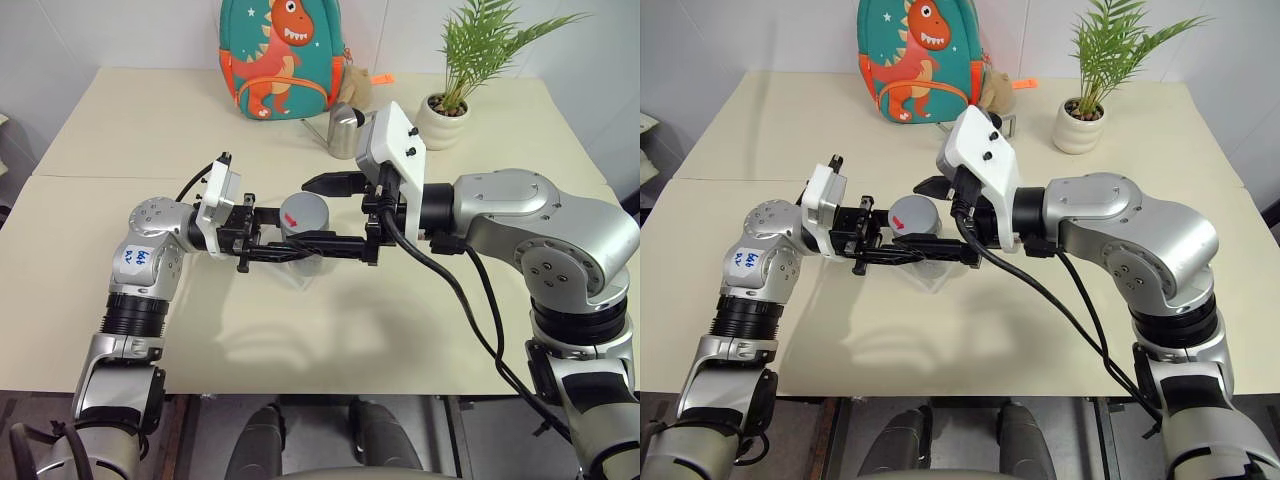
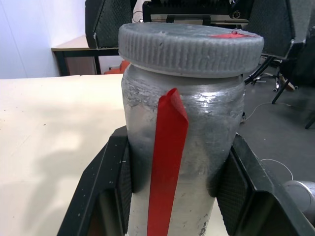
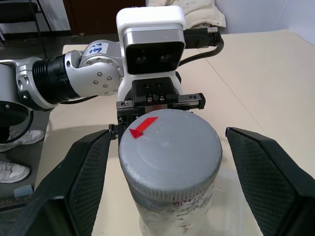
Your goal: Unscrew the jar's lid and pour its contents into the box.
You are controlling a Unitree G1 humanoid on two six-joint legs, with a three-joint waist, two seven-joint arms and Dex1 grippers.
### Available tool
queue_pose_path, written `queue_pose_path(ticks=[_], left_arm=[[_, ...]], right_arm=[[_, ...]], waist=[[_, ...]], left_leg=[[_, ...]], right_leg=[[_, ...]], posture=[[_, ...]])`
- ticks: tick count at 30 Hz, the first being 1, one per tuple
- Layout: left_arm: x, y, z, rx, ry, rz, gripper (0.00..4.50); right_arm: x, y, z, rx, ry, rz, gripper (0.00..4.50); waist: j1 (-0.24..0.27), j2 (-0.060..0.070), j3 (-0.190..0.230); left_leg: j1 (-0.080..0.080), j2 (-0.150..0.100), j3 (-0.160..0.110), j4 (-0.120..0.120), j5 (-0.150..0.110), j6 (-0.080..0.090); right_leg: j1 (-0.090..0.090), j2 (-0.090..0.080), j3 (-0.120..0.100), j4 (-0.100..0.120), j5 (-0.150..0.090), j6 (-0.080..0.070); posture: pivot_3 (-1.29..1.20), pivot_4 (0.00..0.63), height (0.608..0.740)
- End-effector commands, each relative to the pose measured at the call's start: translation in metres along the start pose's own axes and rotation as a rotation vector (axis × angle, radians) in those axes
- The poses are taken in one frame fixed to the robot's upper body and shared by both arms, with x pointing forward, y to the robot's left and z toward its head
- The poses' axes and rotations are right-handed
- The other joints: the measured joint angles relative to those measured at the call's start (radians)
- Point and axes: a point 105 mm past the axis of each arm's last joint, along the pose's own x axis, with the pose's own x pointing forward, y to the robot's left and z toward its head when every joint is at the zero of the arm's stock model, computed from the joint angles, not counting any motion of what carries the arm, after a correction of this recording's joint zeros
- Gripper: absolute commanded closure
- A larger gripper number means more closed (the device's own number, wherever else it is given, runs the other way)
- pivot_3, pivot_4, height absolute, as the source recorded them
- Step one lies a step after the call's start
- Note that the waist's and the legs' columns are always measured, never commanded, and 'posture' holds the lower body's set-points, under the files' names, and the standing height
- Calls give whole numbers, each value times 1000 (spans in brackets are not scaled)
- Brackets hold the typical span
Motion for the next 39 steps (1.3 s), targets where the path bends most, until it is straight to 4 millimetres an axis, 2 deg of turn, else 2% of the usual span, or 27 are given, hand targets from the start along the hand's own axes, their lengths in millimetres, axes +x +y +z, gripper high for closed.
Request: queue_pose_path(ticks=[1,5,8,10,20,39], left_arm=[[2,0,11,52,-14,-17,2651],[2,0,11,53,-13,-15,2651],[2,0,11,54,-13,-14,2651],[2,0,11,54,-12,-13,2651],[2,-1,11,55,-11,-13,2651],[-1,-7,-1,-16,28,-34,2651]], right_arm=[[-1,3,9,-43,-25,7,626],[-2,3,9,-44,-25,12,626],[-2,4,9,-43,-24,16,1210],[-1,4,9,-44,-23,17,1824],[-1,4,8,-50,-23,17,1824],[-13,-14,35,-112,-89,-41,1824]], waist=[[0,0,0],[0,0,0],[0,0,0],[0,0,0],[0,0,0],[0,0,0]], left_leg=[[0,0,0,0,0,0],[0,0,0,0,0,0],[0,0,0,0,0,0],[0,0,0,0,0,0],[0,0,0,0,0,0],[0,0,0,0,0,0]], right_leg=[[0,0,0,0,0,0],[0,0,0,0,0,0],[0,0,0,0,0,0],[0,0,0,0,0,0],[0,0,0,0,0,0],[0,0,0,0,0,0]], posture=[[0,150,740],[0,150,740],[0,150,740],[0,150,740],[0,150,740],[0,150,740]])
